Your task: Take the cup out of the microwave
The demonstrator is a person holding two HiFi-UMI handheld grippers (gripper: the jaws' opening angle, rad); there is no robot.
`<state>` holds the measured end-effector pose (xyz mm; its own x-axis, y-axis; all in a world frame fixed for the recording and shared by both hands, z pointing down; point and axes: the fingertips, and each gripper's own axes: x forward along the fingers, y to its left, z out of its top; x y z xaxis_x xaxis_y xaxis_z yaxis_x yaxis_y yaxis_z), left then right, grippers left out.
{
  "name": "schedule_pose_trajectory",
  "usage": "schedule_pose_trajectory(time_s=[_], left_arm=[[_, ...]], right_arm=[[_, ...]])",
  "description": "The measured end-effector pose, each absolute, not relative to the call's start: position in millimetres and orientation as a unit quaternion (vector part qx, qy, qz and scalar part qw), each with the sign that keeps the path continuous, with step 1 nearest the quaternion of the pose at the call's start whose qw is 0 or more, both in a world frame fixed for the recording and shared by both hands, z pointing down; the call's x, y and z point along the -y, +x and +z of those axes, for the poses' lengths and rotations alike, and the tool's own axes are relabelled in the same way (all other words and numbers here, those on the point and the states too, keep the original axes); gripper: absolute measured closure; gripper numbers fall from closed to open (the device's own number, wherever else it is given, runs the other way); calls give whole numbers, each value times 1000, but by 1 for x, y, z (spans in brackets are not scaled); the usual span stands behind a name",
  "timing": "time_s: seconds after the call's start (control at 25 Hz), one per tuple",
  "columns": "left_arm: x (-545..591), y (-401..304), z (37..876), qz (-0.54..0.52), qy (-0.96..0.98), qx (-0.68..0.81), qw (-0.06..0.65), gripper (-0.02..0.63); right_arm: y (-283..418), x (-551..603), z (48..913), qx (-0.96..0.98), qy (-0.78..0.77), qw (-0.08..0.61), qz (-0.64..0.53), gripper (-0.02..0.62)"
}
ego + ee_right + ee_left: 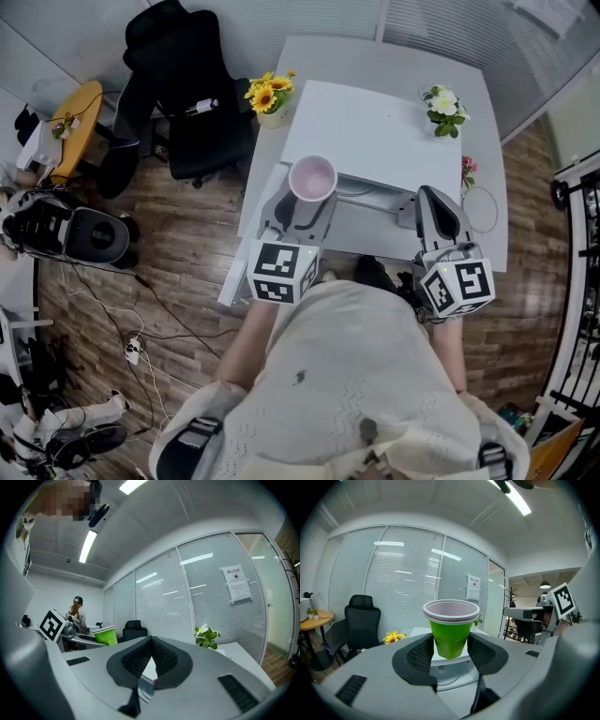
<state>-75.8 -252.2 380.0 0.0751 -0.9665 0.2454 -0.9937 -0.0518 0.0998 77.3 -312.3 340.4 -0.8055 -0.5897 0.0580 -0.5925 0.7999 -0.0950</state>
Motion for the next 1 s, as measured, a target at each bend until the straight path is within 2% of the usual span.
schedule_pose_trajectory(time_s=[1.0], left_arm=[[259,-83,390,60,719,680,130,360]], right_arm=[[69,319,350,948,312,28,60,589]])
